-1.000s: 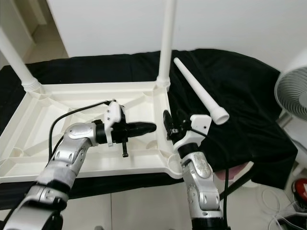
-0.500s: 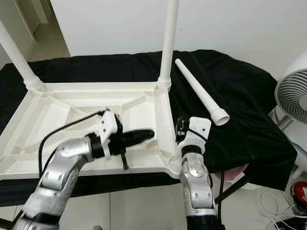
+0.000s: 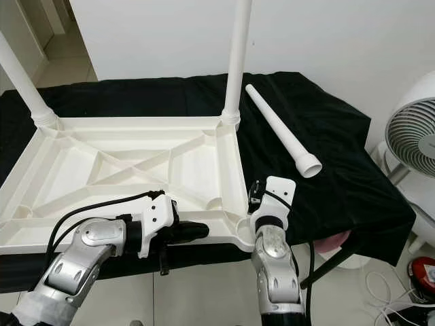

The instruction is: Building children table

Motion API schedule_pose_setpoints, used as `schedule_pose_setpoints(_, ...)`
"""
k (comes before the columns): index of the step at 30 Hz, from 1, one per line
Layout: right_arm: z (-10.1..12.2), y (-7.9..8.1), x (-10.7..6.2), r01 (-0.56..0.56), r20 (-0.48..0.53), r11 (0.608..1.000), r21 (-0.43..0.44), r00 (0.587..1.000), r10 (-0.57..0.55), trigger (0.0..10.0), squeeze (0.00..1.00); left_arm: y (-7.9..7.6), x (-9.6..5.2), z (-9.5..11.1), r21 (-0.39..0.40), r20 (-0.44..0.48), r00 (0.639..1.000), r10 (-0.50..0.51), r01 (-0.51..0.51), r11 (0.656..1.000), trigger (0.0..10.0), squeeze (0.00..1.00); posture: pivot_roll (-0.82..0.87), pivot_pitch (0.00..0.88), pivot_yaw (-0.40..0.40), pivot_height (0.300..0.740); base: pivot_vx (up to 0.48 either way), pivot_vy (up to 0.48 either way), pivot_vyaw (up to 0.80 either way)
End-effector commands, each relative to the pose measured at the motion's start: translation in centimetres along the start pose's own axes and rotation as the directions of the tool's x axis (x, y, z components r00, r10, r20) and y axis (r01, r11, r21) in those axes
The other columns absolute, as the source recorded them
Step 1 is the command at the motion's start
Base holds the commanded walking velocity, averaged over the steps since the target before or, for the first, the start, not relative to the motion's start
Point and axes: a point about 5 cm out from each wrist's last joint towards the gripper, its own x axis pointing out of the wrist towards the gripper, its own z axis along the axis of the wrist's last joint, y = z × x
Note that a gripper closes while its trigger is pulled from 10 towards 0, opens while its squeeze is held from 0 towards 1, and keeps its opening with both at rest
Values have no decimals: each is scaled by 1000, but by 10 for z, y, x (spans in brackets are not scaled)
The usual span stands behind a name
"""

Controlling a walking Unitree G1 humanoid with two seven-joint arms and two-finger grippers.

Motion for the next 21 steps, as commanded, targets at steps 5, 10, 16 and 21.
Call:
schedule_pose_setpoints(5, -3, 5, 8, -19, -56, 999, 43, 998, 21, 10000, 0, 3, 5, -11, 21, -70, 997, -13, 14, 1000, 10000, 0, -85, 0, 16, 740, 0, 0, 0)
schedule_pose_setpoints(10, -8, 10, 20, -49, -131, 998, 36, 990, 53, 10000, 0, 15, 8, -25, 48, -139, 990, 9, -3, 999, 10000, 0, -98, 0, 17, 740, 0, 0, 0)
schedule_pose_setpoints(16, -9, 13, 28, -79, -153, 996, 49, 985, 85, 10000, 0, 25, 11, -27, 58, -150, 988, 28, -20, 998, 10000, 0, -99, 0, 15, 740, 0, 0, 0)
schedule_pose_setpoints(21, -12, 22, 43, -145, -162, 989, 9, 976, 144, 10000, 0, 42, 14, -29, 97, -172, 983, 62, -46, 994, 10000, 0, -106, 0, 14, 740, 0, 0, 0)
